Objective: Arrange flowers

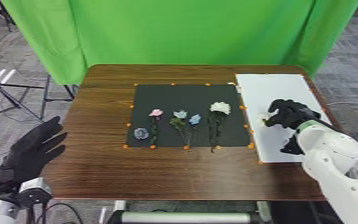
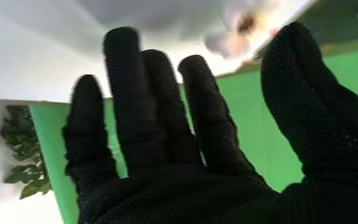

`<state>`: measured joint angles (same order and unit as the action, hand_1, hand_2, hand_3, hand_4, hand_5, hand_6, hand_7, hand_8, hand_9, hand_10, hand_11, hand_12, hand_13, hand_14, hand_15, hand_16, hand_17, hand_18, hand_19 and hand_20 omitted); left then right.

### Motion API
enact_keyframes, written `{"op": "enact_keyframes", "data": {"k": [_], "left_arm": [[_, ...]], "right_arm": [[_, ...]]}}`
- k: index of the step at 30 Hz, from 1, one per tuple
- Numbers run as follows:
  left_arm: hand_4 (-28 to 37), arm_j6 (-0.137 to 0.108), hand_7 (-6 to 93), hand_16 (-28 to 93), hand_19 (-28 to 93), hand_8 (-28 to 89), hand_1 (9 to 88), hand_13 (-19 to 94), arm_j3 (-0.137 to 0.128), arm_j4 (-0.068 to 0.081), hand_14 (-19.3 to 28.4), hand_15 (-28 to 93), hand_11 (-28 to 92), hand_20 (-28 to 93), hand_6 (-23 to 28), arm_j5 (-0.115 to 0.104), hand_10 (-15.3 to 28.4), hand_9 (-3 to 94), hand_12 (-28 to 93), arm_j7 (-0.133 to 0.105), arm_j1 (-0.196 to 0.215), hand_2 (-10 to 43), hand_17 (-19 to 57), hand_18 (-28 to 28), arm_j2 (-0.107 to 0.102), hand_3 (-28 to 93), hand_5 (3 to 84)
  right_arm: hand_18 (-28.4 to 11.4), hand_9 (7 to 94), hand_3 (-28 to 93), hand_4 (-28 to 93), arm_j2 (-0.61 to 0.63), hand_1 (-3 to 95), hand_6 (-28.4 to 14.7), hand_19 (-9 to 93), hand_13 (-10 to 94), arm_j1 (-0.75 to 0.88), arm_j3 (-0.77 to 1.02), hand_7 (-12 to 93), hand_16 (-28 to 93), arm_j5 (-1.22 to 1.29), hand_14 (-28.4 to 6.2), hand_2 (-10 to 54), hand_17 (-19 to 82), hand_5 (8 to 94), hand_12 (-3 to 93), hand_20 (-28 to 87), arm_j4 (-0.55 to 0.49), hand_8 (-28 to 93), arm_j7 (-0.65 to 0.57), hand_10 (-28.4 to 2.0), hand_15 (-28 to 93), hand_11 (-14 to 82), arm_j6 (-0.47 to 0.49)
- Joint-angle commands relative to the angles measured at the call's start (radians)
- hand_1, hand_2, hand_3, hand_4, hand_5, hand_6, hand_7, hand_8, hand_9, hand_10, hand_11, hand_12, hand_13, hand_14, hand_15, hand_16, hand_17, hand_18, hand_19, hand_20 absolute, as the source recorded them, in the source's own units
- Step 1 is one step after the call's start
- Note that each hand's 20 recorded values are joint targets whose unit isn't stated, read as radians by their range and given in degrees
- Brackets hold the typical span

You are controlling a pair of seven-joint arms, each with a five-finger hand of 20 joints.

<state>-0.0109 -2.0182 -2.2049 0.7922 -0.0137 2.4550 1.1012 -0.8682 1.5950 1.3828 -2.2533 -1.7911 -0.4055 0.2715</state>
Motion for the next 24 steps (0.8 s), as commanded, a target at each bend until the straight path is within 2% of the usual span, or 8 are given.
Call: {"op": "enact_keyframes", "data": {"k": [1, 3, 4, 5, 6, 8, 10, 24], "left_arm": [[-28.3, 0.009, 18.5, 5, 36, -9, 24.1, 15, -0.001, 0.004, 12.5, 22, 17, 9, 2.1, -0.003, 9.9, 20.5, 16, 0.006, 0.003, 0.1, -11.6, 18.1, -0.004, 71, 26.2], [-28.3, 0.009, 18.5, 5, 36, -9, 24.0, 15, -0.001, 0.002, 12.6, 22, 17, 9, 2.1, -0.002, 9.9, 20.6, 16, 0.007, 0.003, 0.0, -11.6, 18.1, -0.003, 71, 26.3], [-28.3, 0.009, 18.5, 5, 36, -9, 24.0, 15, -0.001, 0.002, 12.6, 22, 17, 9, 2.1, -0.002, 9.9, 20.7, 16, 0.006, 0.004, 0.1, -11.6, 18.1, -0.003, 71, 26.2], [-28.3, 0.008, 18.5, 5, 36, -9, 24.0, 15, -0.001, 0.003, 12.6, 22, 17, 9, 2.1, -0.003, 9.9, 20.7, 16, 0.006, 0.003, 0.1, -11.6, 18.0, -0.003, 71, 26.3], [-28.3, 0.008, 18.5, 5, 36, -9, 24.0, 15, -0.002, 0.002, 12.6, 22, 17, 9, 2.1, -0.003, 9.9, 20.7, 16, 0.005, 0.006, 0.1, -11.6, 18.1, -0.001, 71, 26.2], [-28.3, 0.004, 18.5, 4, 36, -9, 24.0, 15, -0.002, -0.001, 12.6, 22, 17, 9, 2.1, -0.002, 10.0, 20.7, 16, 0.001, 0.009, 0.1, -11.6, 18.0, 0.002, 71, 26.3], [-28.3, 0.001, 18.4, 4, 36, -9, 24.0, 15, -0.003, -0.002, 12.6, 22, 17, 9, 2.2, -0.001, 10.0, 20.7, 16, 0.001, 0.011, 0.1, -11.6, 18.0, 0.003, 71, 26.3], [-28.3, 0.0, 18.5, 4, 36, -9, 24.0, 15, 0.001, -0.001, 12.6, 22, 17, 9, 2.3, -0.002, 10.0, 20.9, 16, 0.001, 0.006, 0.1, -11.5, 18.1, 0.006, 71, 26.5]], "right_arm": [[-18.8, 51.0, 87, -28, -0.016, 31.2, -2.5, 71, 61, 0.02, -0.068, 42, 21, -0.032, -5.3, -9.5, 20, 42.5, 27.4, 45, 0.029, -18, 0.039, -11.6, 52, 44.0, -0.144], [-18.7, 55.4, 85, -28, -0.017, 33.5, -1.4, 73, 64, 0.017, -0.084, 44, 21, -0.036, -4.7, -9.5, 23, 45.6, 28.5, 46, 0.038, -18, 0.048, -10.7, 53, 45.1, -0.2], [-18.6, 58.6, 84, -28, -0.018, 35.4, -0.9, 74, 66, 0.016, -0.09, 47, 22, -0.036, -4.4, -9.5, 24, 47.5, 32.2, 46, 0.04, -15, 0.053, -9.7, 54, 43.6, -0.217], [-18.5, 63.9, 81, -28, -0.019, 38.7, 0.0, 76, 69, 0.016, -0.096, 51, 23, -0.036, -4.0, -9.5, 26, 49.8, 38.2, 47, 0.043, -3, 0.057, -8.2, 55, 40.1, -0.24], [-18.6, 66.0, 80, -28, -0.02, 40.1, 0.3, 76, 70, 0.015, -0.101, 53, 24, -0.036, -4.0, -9.5, 27, 50.8, 41.3, 47, 0.047, -1, 0.067, -7.7, 56, 37.7, -0.26], [-18.7, 69.3, 79, -28, -0.025, 45.2, 1.8, 78, 76, 0.024, -0.093, 58, 26, -0.034, -3.7, -9.5, 29, 58.0, 47.9, 48, 0.036, 3, 0.079, -6.9, 58, 31.1, -0.25], [-18.7, 79.3, 80, -28, -0.03, 47.6, 2.0, 80, 79, 0.031, -0.087, 58, 27, -0.011, -3.8, -9.5, 32, 63.8, 51.5, 48, 0.023, 4, 0.09, -6.3, 61, 33.5, -0.249], [-19.3, 82.5, 82, -28, -0.088, 47.7, 0.9, 82, 81, 0.04, -0.102, 55, 28, 0.13, -3.3, -9.5, 33, 67.5, 53.2, 49, -0.061, 6, 0.125, -5.8, 62, 33.0, -0.179]]}}
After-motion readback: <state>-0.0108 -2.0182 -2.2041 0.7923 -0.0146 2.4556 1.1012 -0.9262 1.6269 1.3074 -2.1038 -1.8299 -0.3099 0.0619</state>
